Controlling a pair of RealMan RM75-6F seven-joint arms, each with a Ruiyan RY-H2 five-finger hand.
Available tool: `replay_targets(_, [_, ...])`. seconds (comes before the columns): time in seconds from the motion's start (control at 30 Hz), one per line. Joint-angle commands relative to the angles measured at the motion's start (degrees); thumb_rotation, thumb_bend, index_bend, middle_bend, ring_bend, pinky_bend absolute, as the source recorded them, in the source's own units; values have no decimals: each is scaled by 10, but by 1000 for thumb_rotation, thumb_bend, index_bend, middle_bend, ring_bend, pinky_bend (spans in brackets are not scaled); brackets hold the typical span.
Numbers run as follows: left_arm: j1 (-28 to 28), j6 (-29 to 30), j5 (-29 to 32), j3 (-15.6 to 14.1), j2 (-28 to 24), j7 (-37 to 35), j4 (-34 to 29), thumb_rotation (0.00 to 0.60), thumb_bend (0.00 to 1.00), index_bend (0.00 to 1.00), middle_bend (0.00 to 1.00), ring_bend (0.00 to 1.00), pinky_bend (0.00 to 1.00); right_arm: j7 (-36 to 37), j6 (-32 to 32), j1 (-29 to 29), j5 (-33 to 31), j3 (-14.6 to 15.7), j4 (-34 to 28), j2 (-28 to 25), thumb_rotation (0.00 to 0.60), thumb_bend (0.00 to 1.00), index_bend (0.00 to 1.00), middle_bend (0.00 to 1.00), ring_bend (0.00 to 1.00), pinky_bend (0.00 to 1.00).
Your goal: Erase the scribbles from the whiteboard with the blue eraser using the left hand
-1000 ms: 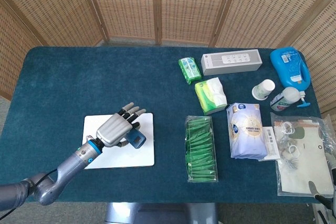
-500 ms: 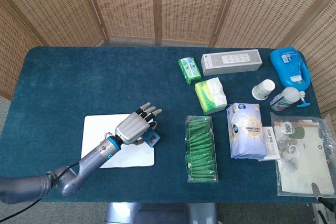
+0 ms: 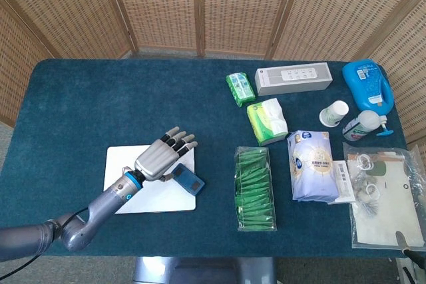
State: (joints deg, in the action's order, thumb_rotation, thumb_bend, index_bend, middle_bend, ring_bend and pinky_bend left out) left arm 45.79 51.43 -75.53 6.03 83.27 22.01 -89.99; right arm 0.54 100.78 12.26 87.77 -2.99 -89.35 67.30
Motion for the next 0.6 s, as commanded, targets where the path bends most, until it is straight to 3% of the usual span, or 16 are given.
replay_targets(0.03, [-25,27,-6,-11,-32,-20,-22,600,280,59,0,0,0,-5,-1,-3,3,-2,-4,-3,600,247,124,118,0,40])
replay_targets(0.6, [-211,255,-116,-105,-218,-145,-103,600,279,82,0,0,0,-64,-52,-47,16,-9,-36,-7,600,242,123,116,0,40])
